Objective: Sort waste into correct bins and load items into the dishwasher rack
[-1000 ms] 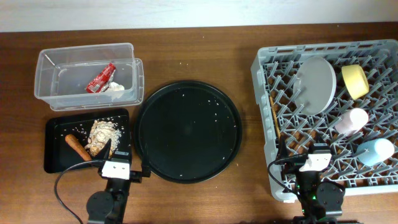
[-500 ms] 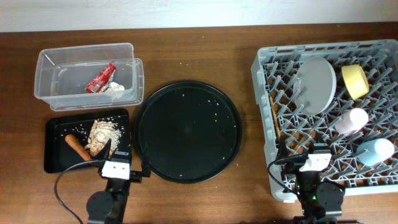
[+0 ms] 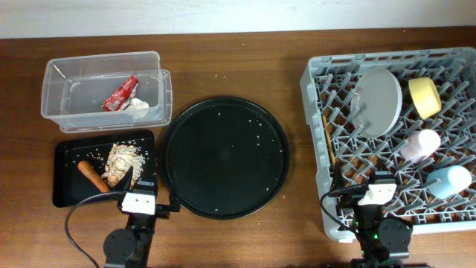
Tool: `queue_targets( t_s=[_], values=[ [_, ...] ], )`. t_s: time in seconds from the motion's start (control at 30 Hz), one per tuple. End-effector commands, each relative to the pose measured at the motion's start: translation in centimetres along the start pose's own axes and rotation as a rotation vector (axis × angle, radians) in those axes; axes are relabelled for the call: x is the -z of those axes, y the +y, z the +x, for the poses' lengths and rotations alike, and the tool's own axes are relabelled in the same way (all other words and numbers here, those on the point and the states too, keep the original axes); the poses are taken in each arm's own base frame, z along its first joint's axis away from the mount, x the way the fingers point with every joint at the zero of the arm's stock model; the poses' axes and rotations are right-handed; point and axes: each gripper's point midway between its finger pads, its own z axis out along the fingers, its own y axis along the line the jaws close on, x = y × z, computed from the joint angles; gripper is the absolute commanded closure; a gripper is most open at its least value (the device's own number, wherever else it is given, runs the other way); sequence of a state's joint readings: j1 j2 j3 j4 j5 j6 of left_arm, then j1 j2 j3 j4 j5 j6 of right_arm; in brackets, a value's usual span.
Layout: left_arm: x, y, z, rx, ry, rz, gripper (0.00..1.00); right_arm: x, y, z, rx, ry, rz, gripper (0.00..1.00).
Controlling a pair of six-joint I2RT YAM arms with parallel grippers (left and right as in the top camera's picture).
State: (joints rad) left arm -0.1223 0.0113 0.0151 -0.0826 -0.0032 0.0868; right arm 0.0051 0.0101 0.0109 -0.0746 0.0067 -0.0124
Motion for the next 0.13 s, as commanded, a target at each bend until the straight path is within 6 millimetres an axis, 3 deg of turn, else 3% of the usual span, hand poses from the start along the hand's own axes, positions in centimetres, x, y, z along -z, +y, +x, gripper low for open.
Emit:
queue_targets(
  t_s=[0.0,0.1],
  values=[
    [-0.01,-0.21,0.15,-0.016,-0.001,0.012,0.01,0.0,-0.12,0.25,0.006,0.004,0.004,0.02],
    [-0.01,-0.21,0.15,-0.016,-0.001,0.013,0.01,0.0,-0.12,0.25,0.006,0.004,0.004,0.02]
  ],
)
